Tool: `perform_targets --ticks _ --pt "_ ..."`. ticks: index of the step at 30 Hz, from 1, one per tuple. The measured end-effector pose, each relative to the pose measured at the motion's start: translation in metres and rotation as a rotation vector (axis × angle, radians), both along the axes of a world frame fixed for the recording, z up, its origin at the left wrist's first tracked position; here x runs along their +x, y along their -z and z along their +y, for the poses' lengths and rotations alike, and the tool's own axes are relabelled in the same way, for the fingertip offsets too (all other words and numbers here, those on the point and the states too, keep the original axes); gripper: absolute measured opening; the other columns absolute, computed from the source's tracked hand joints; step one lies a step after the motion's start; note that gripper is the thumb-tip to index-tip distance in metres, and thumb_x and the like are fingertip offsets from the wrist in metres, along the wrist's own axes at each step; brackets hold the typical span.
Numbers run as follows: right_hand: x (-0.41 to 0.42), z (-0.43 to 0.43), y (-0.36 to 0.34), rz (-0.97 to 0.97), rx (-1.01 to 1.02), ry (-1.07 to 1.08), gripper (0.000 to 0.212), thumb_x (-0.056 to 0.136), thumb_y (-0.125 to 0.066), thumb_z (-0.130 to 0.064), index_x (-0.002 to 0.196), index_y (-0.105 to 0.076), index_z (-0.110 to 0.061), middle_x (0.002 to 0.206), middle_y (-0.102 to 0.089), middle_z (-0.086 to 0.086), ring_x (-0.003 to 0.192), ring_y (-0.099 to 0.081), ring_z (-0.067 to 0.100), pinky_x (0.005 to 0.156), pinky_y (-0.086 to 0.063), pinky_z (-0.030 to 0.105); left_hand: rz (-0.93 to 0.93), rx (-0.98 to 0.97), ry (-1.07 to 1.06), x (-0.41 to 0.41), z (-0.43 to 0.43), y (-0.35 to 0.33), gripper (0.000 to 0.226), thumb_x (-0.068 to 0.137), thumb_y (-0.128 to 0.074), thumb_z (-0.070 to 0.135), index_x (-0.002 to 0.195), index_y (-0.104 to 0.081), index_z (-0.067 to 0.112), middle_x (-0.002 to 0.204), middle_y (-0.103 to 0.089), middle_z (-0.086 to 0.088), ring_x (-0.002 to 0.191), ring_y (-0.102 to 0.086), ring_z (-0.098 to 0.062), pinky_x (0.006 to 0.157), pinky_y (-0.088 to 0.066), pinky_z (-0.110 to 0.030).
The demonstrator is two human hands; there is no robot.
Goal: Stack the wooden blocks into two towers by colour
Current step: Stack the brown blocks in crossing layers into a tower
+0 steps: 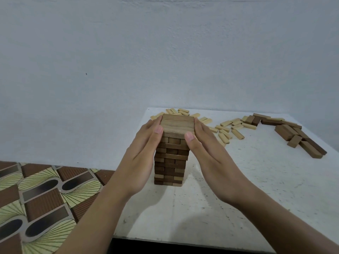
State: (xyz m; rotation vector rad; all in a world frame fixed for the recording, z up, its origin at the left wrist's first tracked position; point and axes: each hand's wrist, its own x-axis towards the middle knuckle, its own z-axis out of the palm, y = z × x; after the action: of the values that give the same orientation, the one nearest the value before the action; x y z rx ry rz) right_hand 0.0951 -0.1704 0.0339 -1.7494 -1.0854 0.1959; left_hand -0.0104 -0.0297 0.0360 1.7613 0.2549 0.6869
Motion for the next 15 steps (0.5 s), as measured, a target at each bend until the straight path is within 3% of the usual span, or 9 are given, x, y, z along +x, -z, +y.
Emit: perform_targets --ticks 3,7,10,12,15 --pt "0.0000 -0.0003 -0.0004 0.009 0.011 -0.008 0.051 0.105 -0.024 -0.059 0.152 -0.037 -0.041 0.149 -0.038 -0.029 0.145 -0.025 -0.004 0.120 -0.024 0.030 0.009 0.024 0.001 0.0009 0.0010 0.0008 0.033 0.105 -0.037 0.044 0.134 -0.053 0.050 0.139 -0.053 0.033 0.127 -0.040 0.024 0.092 -0.031 0.006" --pt "-0.0011 -0.0019 -0.0030 0.018 0.014 -0.013 0.047 0.104 -0.027 -0.053 0.148 -0.041 -0.043 0.141 -0.040 -0.036 0.140 -0.026 -0.013 0.109 -0.023 0.014 0.008 0.030 -0.001 0.0012 0.0037 0.0029 0.036 0.105 -0.037 0.047 0.136 -0.053 0.050 0.143 -0.052 0.032 0.135 -0.038 0.018 0.105 -0.031 -0.011" --pt "-0.0007 -0.0011 -0.0033 0.006 0.004 -0.011 0.044 0.103 -0.027 -0.054 0.144 -0.041 -0.046 0.140 -0.037 -0.040 0.138 -0.024 -0.017 0.109 -0.021 0.008 0.009 0.043 0.004 0.0012 0.0048 0.0032 0.034 0.105 -0.037 0.047 0.134 -0.054 0.052 0.142 -0.052 0.031 0.133 -0.041 0.017 0.101 -0.033 -0.004" --pt "-0.0010 -0.0009 -0.0041 0.004 -0.003 -0.011 0.037 0.103 -0.026 -0.054 0.138 -0.038 -0.053 0.133 -0.034 -0.048 0.132 -0.022 -0.026 0.101 -0.018 -0.003 0.015 0.049 0.001 0.0012 0.0063 0.0039 0.036 0.105 -0.038 0.047 0.137 -0.054 0.050 0.145 -0.050 0.030 0.134 -0.040 0.015 0.103 -0.033 -0.008" --pt "-0.0018 -0.0004 -0.0051 -0.001 -0.011 -0.016 0.033 0.104 -0.027 -0.052 0.136 -0.036 -0.054 0.129 -0.035 -0.048 0.127 -0.025 -0.028 0.095 -0.018 -0.008 0.022 0.066 0.000 0.0003 0.0080 0.0038 0.037 0.106 -0.038 0.046 0.138 -0.054 0.048 0.146 -0.049 0.029 0.135 -0.039 0.016 0.105 -0.032 -0.010"
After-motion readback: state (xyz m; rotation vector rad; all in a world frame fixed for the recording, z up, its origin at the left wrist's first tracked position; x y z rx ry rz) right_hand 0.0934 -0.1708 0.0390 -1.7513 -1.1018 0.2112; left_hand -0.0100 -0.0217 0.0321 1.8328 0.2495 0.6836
